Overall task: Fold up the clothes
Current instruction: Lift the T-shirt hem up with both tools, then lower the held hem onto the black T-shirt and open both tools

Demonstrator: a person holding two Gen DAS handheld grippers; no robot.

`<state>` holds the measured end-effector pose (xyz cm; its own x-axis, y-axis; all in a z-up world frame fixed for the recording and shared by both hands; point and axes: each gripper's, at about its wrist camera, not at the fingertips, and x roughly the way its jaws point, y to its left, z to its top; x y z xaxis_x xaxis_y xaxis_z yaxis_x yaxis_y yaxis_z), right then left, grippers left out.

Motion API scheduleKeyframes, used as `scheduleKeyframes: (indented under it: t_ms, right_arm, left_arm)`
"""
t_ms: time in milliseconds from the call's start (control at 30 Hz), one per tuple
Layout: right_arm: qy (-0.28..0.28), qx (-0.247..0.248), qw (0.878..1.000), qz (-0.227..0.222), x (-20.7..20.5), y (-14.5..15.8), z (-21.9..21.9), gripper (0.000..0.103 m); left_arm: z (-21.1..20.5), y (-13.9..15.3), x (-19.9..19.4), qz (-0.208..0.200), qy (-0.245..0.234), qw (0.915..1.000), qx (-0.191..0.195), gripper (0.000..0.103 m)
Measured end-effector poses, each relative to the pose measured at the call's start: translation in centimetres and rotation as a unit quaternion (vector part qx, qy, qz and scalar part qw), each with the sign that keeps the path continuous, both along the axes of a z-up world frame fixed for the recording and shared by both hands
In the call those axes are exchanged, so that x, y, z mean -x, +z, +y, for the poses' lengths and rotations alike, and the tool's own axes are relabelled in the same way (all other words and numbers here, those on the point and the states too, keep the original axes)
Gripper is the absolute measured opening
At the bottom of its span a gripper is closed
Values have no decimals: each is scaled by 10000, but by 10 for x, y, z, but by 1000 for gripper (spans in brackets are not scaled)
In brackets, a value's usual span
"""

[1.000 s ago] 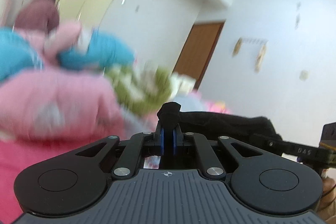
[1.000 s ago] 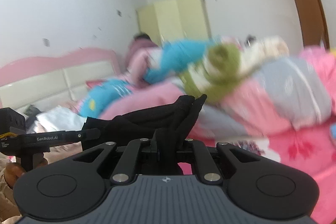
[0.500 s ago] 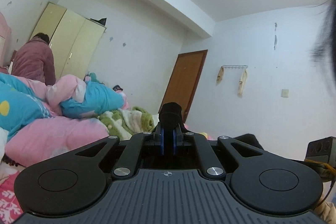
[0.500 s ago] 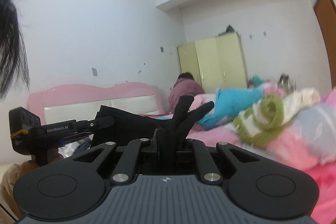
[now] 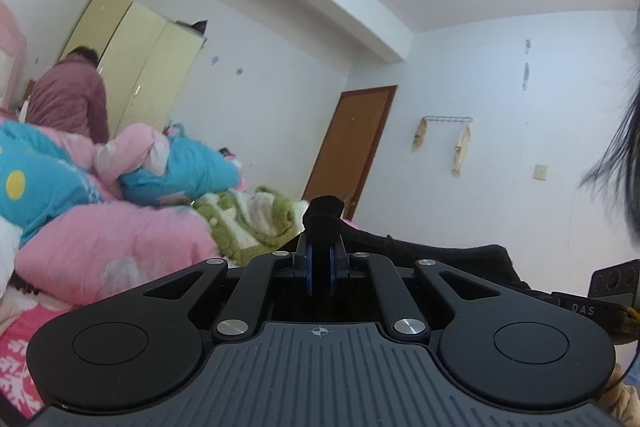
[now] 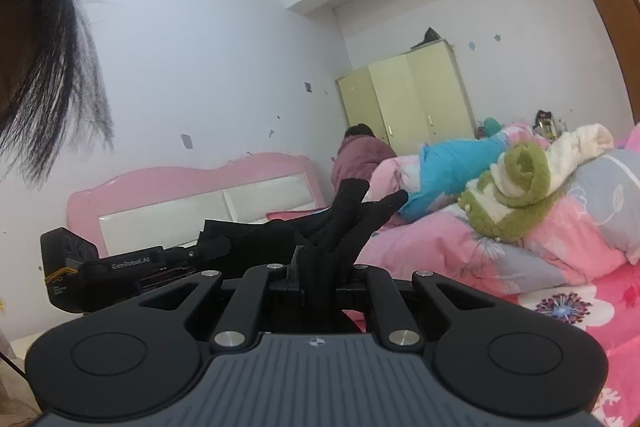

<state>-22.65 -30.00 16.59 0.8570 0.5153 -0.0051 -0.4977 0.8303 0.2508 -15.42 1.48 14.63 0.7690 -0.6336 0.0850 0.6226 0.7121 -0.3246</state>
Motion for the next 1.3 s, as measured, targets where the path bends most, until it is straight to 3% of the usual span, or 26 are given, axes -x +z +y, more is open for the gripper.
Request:
scheduleKeyframes:
  t_ms: [267, 367, 567, 700, 900, 1133, 1233, 1300]
  right_arm:
    - [398, -469, 9981, -19, 11, 13, -11, 10]
    - [634, -798, 9945, 236, -1, 12, -18, 10]
    - [599, -1000, 9886, 953, -55, -27, -27, 10]
    - [379, -943, 9820, 1590, -115, -74, -37, 10]
    - [48, -905, 9653, 2447, -206, -146, -60, 10]
    - [-58, -909, 9464, 3099, -277, -210, -78, 10]
    - [-78, -919, 9311, 3531, -297, -239, -83, 12]
    - [-144, -1036, 9141, 3918, -306, -256, -87, 22]
  left_arm:
    - [1, 20, 7, -217, -258, 9994, 113, 6]
    - [1, 15, -5, 8, -306, 9995, 116, 6]
    - [-19, -31, -69, 758, 78, 9962, -418, 6]
    - [-38, -81, -137, 1349, 432, 9852, -968, 6]
    - [-59, -144, -231, 2147, 623, 9647, -1391, 6]
    - [-73, -196, -280, 2772, 720, 9412, -1791, 8]
    - [-72, -212, -291, 3225, 749, 9259, -1820, 17]
    - [-69, -216, -292, 3384, 786, 9205, -1792, 38]
